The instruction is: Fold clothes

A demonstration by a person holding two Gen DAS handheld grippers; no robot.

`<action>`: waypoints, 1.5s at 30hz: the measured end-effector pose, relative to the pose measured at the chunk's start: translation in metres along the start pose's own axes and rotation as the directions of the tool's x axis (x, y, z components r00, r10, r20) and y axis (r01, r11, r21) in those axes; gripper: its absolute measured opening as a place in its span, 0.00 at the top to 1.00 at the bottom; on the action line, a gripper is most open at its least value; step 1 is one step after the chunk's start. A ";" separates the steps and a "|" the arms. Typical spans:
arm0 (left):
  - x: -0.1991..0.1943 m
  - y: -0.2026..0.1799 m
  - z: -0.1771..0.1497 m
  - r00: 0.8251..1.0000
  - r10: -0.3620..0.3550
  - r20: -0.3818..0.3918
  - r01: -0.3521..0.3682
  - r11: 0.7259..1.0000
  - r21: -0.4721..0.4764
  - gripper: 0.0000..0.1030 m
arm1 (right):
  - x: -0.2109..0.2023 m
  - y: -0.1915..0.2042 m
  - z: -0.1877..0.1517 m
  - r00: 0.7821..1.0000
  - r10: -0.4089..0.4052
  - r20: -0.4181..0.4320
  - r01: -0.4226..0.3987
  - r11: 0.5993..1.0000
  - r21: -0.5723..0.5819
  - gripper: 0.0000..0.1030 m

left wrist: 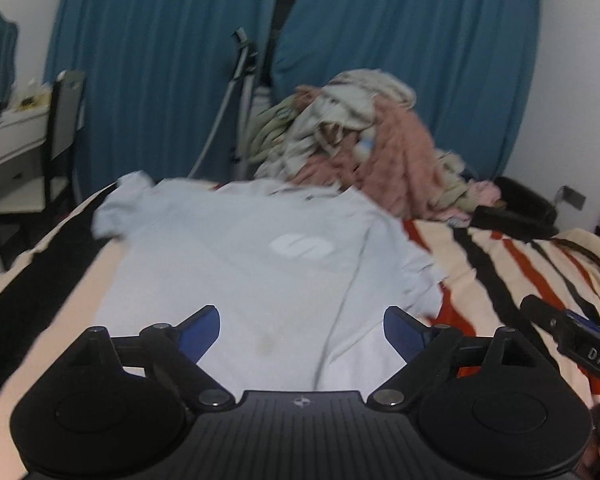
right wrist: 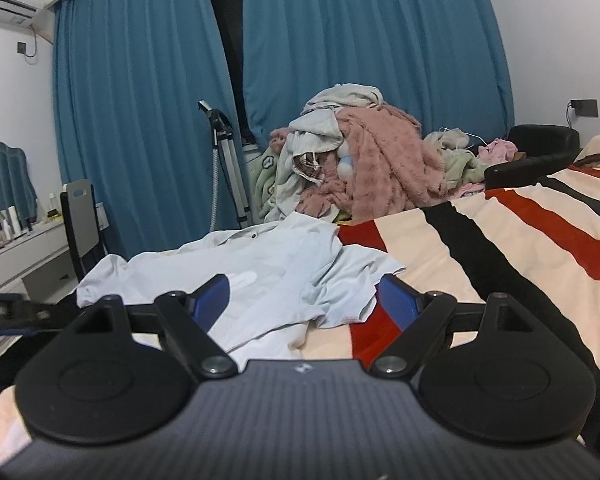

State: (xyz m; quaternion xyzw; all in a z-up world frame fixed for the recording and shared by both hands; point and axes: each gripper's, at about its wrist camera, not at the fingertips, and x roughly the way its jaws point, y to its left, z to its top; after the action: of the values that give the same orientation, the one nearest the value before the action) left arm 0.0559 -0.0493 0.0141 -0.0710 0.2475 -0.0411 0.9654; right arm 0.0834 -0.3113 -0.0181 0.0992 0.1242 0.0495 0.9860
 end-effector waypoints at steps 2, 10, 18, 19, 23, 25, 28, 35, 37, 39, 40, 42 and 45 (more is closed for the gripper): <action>0.014 -0.005 -0.009 1.000 -0.015 0.016 0.015 1.000 0.007 0.06 | 0.003 -0.001 -0.001 1.000 0.000 0.001 0.000 1.000 0.004 0.20; 0.028 0.005 -0.031 0.998 0.041 0.055 -0.040 0.999 -0.015 0.02 | 0.017 0.003 -0.007 1.000 -0.008 0.022 0.008 1.000 0.005 0.20; 0.011 -0.010 -0.042 0.991 0.039 0.125 -0.055 0.991 0.125 0.00 | 0.020 -0.004 -0.011 1.000 -0.011 0.015 0.010 0.999 0.051 0.20; 0.008 -0.011 -0.043 0.991 0.030 0.129 -0.048 0.989 0.138 0.00 | 0.020 -0.005 -0.010 1.000 -0.014 0.012 0.014 0.998 0.054 0.20; 0.012 -0.007 -0.050 0.996 0.025 0.087 -0.036 0.990 0.133 0.00 | 0.018 -0.009 -0.006 1.000 -0.025 0.003 0.025 0.997 0.070 0.20; 0.013 -0.002 -0.052 0.997 0.033 0.065 -0.041 0.992 0.118 0.00 | 0.016 -0.009 -0.005 1.000 -0.022 -0.006 0.022 0.997 0.079 0.20; 0.011 0.005 -0.053 0.998 0.036 0.047 -0.040 0.995 0.088 0.00 | 0.014 -0.008 -0.006 1.000 -0.023 -0.015 0.024 0.996 0.081 0.20; 0.010 0.005 -0.056 0.999 0.026 0.038 -0.029 0.995 0.097 0.00 | 0.032 -0.022 -0.010 0.996 0.024 -0.082 -0.006 0.978 0.209 0.29; 0.016 0.006 -0.058 0.999 0.023 0.031 -0.026 0.996 0.089 0.00 | 0.049 -0.029 -0.010 0.996 0.017 -0.091 0.004 0.974 0.225 0.30; 0.023 0.007 -0.059 1.000 0.020 0.023 -0.022 0.997 0.074 0.00 | 0.073 -0.040 -0.010 0.993 0.019 -0.112 0.010 0.967 0.255 0.32; 0.027 0.009 -0.059 1.000 0.019 0.020 -0.020 0.998 0.062 0.00 | 0.088 -0.047 -0.010 0.992 0.023 -0.124 0.012 0.962 0.273 0.34; 0.036 0.014 -0.058 1.000 0.014 0.013 -0.015 0.999 0.031 0.00 | 0.118 -0.062 -0.012 0.990 0.018 -0.139 0.024 0.956 0.292 0.36; 0.052 0.019 -0.055 1.000 0.010 0.016 -0.010 1.000 -0.003 0.00 | 0.167 -0.087 -0.019 0.987 0.004 -0.163 0.052 0.940 0.338 0.48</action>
State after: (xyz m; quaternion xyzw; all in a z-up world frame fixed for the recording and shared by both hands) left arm 0.0763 -0.0425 -0.0611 -0.0715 0.2404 -0.0354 0.9674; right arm 0.2458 -0.3727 -0.0932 0.2627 0.2116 0.0229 0.9411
